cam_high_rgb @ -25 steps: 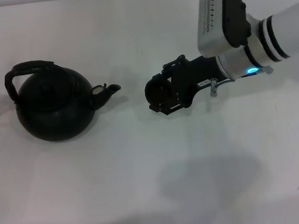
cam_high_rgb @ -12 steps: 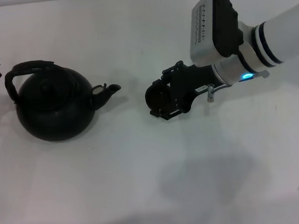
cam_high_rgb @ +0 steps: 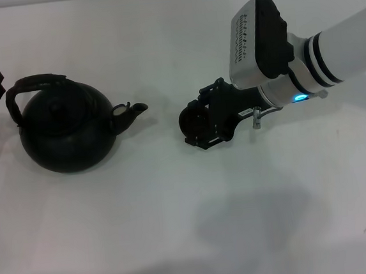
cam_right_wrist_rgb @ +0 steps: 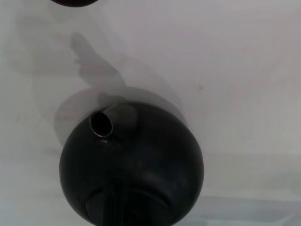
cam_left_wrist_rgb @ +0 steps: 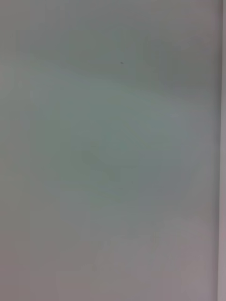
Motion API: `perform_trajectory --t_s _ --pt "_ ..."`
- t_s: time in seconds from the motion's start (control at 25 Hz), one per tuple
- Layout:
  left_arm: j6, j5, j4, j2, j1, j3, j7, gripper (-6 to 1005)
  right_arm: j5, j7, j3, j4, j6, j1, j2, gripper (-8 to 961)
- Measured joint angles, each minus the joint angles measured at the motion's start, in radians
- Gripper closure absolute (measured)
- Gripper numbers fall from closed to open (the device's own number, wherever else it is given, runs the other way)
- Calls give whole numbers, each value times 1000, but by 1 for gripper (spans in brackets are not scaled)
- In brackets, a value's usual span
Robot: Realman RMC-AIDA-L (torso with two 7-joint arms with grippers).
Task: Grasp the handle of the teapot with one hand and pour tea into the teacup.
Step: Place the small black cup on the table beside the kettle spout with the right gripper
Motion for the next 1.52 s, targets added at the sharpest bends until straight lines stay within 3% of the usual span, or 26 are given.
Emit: perform_trajectory --t_s 1.32,1.52 --pt "-1 0 12 2 -5 0 -3 271 6 -2 -11 -7 -11 -4 0 172" --pt "-1 0 12 2 -5 0 -2 271 7 -1 -9 -3 -12 -4 0 94"
